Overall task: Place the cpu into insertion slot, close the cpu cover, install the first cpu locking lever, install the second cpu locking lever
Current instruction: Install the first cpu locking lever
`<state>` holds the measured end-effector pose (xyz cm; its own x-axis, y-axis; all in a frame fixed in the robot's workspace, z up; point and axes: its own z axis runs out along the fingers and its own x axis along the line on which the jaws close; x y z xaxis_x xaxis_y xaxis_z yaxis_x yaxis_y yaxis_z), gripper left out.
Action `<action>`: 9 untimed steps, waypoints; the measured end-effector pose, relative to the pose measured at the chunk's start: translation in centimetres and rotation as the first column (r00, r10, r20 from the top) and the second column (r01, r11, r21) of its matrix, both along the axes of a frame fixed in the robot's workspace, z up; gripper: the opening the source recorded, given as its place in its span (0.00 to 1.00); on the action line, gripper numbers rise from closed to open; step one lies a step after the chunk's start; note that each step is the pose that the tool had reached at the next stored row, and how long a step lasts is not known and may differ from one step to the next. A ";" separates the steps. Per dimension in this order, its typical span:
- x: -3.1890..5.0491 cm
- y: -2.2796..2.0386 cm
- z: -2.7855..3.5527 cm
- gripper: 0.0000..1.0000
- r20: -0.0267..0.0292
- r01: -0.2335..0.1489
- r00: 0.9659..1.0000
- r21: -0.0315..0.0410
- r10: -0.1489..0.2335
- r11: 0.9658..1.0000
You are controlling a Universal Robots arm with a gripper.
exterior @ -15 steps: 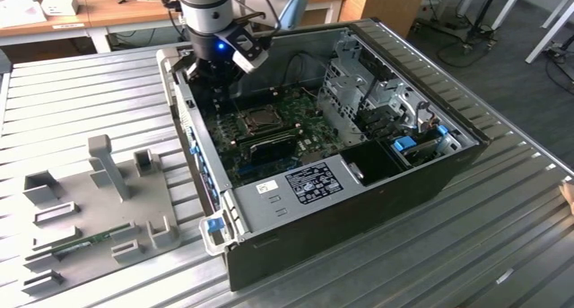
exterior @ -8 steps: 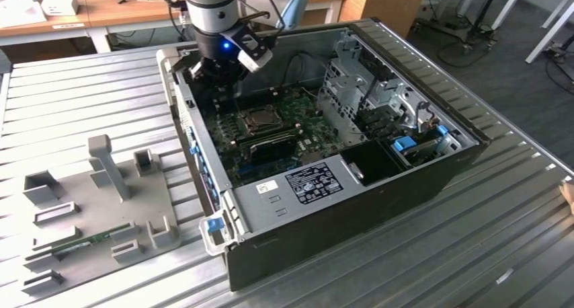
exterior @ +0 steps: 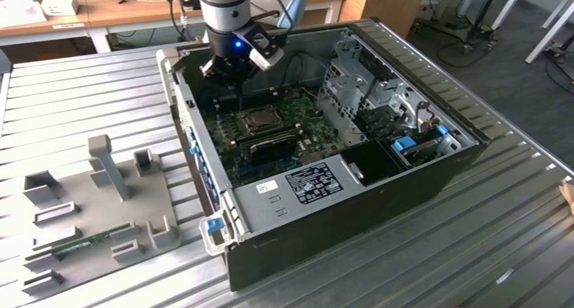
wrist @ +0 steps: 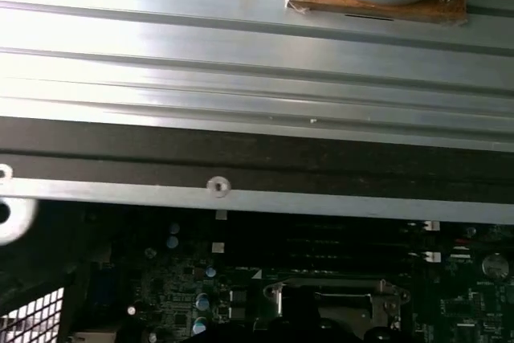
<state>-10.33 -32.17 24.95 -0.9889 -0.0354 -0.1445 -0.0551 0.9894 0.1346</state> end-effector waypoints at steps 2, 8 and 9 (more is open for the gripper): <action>0.25 0.00 0.00 0.10 0.000 0.000 1.000 0.000 0.000 1.000; 0.34 0.00 0.00 0.10 0.000 0.000 1.000 0.000 0.000 1.000; 0.34 0.00 0.00 0.10 0.000 0.000 1.000 0.000 0.000 1.000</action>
